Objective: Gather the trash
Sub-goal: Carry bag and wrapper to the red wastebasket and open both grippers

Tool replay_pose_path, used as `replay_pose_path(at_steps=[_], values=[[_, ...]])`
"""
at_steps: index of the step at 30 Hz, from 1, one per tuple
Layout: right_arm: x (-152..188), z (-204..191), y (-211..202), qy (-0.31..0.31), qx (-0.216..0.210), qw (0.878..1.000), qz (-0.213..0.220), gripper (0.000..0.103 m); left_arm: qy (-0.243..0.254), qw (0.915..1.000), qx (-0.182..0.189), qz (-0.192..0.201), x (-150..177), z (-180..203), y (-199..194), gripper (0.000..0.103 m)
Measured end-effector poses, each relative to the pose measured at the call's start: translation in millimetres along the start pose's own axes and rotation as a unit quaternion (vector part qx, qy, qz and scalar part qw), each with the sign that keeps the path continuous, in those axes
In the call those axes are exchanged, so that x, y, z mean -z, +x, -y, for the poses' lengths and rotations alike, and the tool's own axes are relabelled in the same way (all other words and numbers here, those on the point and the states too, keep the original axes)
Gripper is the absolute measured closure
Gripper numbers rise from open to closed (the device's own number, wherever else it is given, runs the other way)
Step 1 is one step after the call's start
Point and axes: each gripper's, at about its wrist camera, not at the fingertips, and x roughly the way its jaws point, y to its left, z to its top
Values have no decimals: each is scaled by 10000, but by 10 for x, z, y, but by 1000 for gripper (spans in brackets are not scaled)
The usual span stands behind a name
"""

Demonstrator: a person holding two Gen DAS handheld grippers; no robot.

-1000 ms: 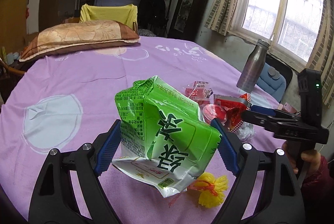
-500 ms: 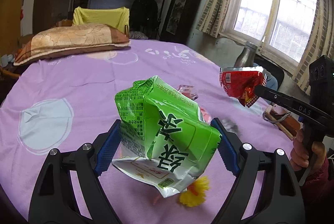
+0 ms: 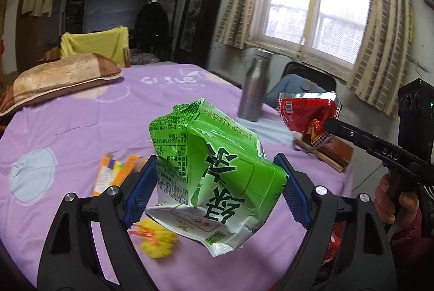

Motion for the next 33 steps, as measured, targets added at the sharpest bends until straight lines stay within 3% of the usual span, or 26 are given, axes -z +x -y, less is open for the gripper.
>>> replay_pose_path(at_steps=[10,20,25,31,32,33], values=[[218,453,-889,228,566,9973,413,91,425,9970,637,-122,67,838,97,21],[660,1048,-1804,562,1398,9865,648,91,791,9870,1348,-386,197,1691,274,21],[1077,1534,-2055,1060,1853,9763,364,91,977,9795,1628,-671,301,2065,456,21],[1641,2130,-2019,1792,2024,9623,-297,89,1329,9661,1896,-1145,478,2571,807,21],[1748,2247,-1970,1886,2118,9578,-471,87,1366,9641,1928,-1210,508,2615,851,21],[1828,2337,-1916,1973,2192,9533,-649,78,1420,9614,1964,-1302,551,2690,919,21]])
